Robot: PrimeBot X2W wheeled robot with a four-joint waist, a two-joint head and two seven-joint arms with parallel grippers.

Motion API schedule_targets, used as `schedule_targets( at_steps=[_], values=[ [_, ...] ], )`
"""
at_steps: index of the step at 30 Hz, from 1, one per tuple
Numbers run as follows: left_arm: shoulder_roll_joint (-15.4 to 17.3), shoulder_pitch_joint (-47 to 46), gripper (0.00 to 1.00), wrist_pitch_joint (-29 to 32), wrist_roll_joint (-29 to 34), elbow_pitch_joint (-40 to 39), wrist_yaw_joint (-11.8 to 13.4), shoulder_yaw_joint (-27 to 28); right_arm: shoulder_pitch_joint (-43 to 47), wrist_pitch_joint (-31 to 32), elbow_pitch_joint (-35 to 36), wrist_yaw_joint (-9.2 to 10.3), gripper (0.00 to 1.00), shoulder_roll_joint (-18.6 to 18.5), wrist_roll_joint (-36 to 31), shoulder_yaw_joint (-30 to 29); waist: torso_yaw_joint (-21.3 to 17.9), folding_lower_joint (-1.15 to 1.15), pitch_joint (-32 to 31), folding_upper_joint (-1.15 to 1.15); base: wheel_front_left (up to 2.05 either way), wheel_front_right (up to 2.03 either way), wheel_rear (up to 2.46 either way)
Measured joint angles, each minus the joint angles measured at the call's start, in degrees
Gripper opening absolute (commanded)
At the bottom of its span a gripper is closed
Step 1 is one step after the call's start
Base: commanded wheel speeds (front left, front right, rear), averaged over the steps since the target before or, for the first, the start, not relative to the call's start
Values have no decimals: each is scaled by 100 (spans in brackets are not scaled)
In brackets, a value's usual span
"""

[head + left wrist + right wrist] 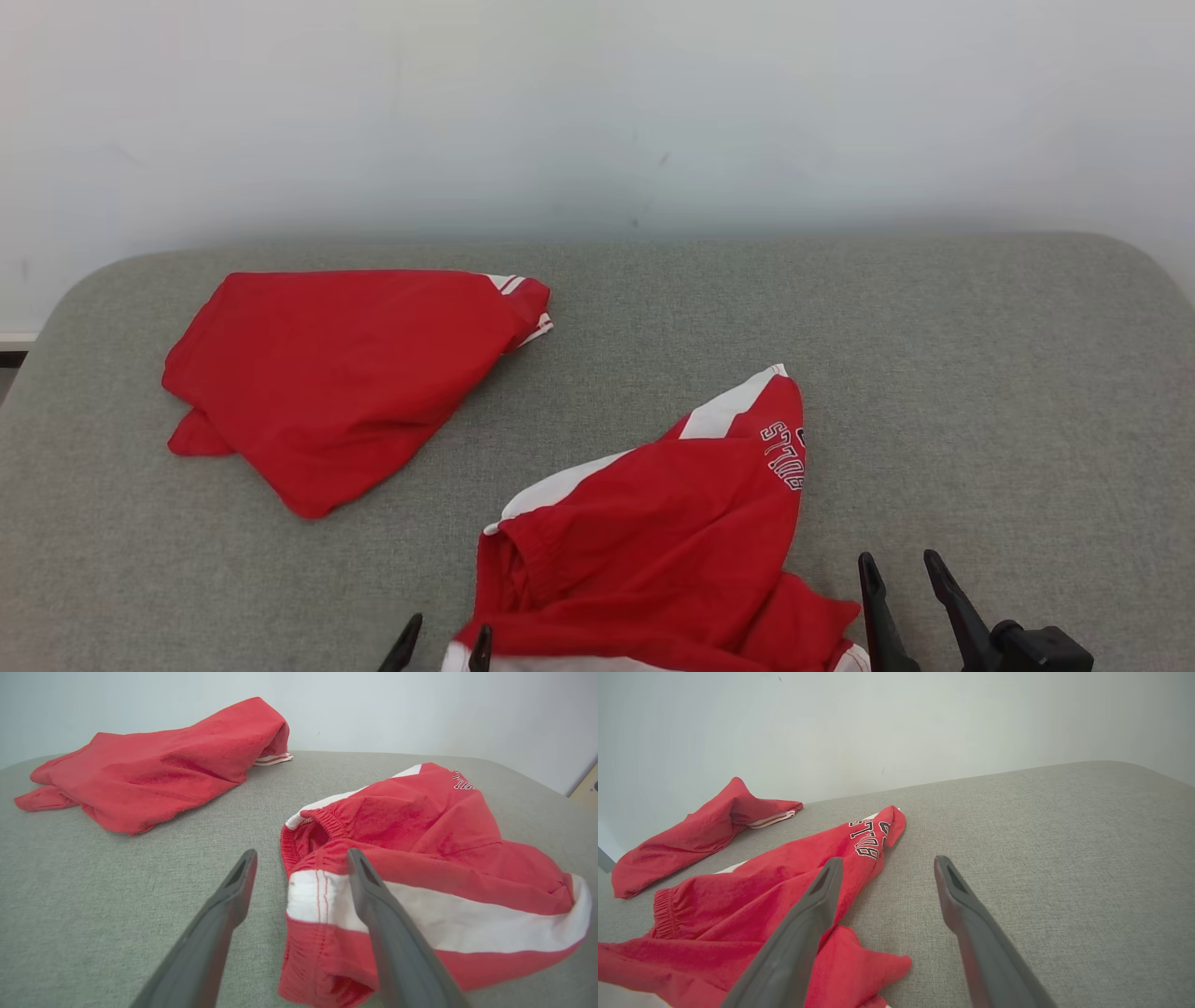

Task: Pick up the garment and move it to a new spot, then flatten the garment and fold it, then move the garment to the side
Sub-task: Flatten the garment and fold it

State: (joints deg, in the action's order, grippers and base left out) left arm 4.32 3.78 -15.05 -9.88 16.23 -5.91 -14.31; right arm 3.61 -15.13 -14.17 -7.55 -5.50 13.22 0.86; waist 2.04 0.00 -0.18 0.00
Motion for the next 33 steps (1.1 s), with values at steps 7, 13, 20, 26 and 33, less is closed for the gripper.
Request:
schedule_targets(
  at_steps=[7, 13, 20, 26, 33],
  values=[
    [-58, 1, 100, 0, 145, -580, -15, 261, -1, 0, -8, 0, 100, 2, 14, -26, 18, 0, 1, 0, 0, 0, 0],
    [-112, 14, 100, 0, 241, -909, 98, 521, -48, 0, -93, 0, 100, -51, 14, 26, 24, 0, 23, 0, 0, 0, 0],
    [-125, 12, 100, 0, 300, -1080, 297, 927, -663, -1, -542, 0, 100, -352, 37, 370, 48, 0, 45, 0, 0, 0, 0],
    [-134, 3, 100, 0, 334, -1076, 288, 1134, -1667, 109, -1429, 0, 100, -616, 98, 720, 206, 0, 91, 0, 0, 0, 0],
    [-136, -104, 100, 0, 274, -1053, 299, 982, -2689, 358, -2597, 0, 100, -873, 252, 975, 451, 1, 250, 0, 0, 0, 0]
  ],
)
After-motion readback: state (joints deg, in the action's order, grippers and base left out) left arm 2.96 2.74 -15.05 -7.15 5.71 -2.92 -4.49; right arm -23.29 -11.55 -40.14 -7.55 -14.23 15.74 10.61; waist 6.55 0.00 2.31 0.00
